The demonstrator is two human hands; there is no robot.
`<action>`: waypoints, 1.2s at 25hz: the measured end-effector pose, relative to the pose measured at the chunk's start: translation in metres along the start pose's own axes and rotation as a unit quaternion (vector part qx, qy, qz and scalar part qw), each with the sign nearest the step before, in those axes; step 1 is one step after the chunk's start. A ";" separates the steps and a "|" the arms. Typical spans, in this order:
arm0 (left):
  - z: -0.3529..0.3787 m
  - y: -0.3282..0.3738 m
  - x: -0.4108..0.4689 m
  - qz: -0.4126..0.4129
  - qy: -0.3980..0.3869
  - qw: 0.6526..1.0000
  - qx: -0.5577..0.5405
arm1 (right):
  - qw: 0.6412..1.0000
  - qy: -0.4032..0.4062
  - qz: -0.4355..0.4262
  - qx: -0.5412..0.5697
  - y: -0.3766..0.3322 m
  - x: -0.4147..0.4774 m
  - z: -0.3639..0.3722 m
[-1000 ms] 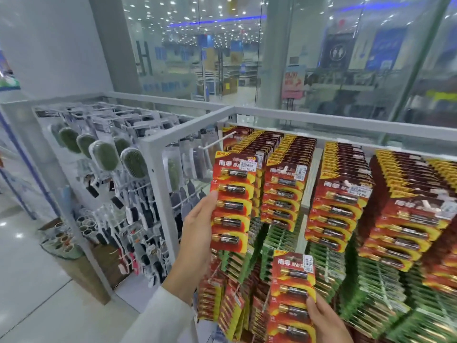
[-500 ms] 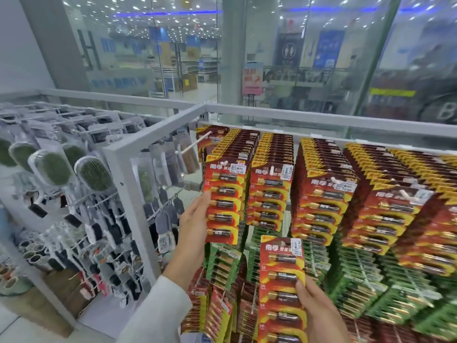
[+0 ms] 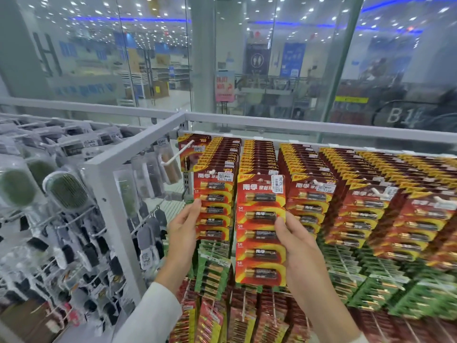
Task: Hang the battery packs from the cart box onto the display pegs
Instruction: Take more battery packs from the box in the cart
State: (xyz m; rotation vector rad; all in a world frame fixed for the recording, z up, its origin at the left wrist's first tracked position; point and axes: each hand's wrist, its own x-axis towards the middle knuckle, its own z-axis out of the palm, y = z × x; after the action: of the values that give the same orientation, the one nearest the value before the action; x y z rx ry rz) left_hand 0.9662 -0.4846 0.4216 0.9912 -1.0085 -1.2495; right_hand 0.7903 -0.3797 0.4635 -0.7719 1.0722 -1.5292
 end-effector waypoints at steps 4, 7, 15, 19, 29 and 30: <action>-0.004 -0.002 0.002 0.004 -0.009 1.000 0.006 | 1.000 0.026 -0.009 0.000 0.002 0.005 0.006; -0.006 -0.004 0.003 0.001 -0.010 1.000 0.008 | 0.999 0.035 -0.011 0.001 0.007 0.010 0.008; -0.007 -0.005 0.006 0.004 -0.005 1.000 -0.005 | 0.998 0.059 -0.010 -0.035 0.021 0.034 0.011; -0.009 -0.008 0.009 0.016 0.006 1.000 0.014 | 0.993 0.076 -0.044 -0.077 0.022 0.048 0.008; -0.031 -0.032 0.004 0.067 0.013 0.989 0.129 | 0.971 0.123 -0.082 -0.190 0.058 0.055 -0.018; -0.034 -0.035 0.002 0.058 0.013 0.990 0.125 | 0.969 0.136 -0.073 -0.194 0.064 0.054 -0.023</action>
State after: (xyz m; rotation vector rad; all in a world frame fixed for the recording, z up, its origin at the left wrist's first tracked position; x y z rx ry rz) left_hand 0.9903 -0.4873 0.3785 1.1208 -1.2050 -1.0290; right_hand 0.7824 -0.4292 0.3926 -0.9408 1.5817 -1.6017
